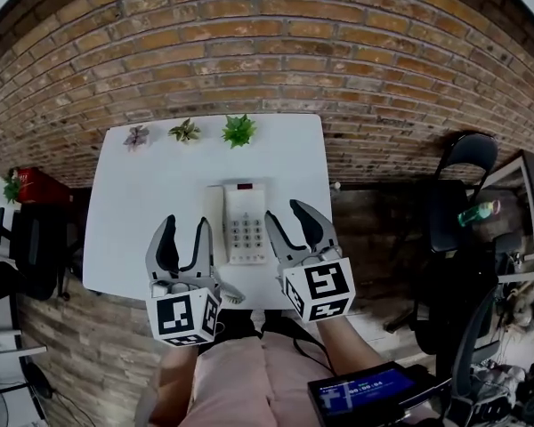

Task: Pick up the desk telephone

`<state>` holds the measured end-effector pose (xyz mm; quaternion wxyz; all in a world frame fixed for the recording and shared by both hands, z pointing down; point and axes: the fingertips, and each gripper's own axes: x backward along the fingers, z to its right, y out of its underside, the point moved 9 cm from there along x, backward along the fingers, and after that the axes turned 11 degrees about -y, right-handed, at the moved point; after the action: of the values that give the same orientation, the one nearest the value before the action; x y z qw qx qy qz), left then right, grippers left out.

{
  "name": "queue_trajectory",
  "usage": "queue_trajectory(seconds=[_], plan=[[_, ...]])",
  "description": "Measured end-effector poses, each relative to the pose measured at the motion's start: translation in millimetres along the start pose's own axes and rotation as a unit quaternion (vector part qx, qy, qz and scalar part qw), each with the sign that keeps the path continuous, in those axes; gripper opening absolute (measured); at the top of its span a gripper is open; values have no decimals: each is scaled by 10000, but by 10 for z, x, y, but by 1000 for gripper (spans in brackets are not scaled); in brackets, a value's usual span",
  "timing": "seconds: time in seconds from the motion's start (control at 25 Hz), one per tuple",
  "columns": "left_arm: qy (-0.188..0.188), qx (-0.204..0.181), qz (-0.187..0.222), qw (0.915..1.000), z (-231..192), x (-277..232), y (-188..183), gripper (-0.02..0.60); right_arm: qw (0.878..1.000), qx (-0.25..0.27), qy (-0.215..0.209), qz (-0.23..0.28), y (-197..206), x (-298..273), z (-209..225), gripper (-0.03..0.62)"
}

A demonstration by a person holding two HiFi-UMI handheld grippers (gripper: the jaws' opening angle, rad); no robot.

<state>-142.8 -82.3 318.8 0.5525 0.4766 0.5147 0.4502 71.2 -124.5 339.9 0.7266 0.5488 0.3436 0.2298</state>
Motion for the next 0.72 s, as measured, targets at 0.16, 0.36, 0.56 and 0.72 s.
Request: queue_trajectory(seconds=[0.16,0.36,0.56,0.72], plan=[[116,96,-208,9997,-80,-248,123,236,9998,-37,58,-172,51,-231,57,192],[369,242,-640,9970,-134,-568,325,261,9987,-184,150,-450,159,-488,139,196],[600,219,-1157,9912,-168,-835,628,301,9958,-435,208,-779,336,-739,234,201],[805,426,-1703,9812,-175,-990,933,327,9912,-632,302,-1124,541,-894,308,209]])
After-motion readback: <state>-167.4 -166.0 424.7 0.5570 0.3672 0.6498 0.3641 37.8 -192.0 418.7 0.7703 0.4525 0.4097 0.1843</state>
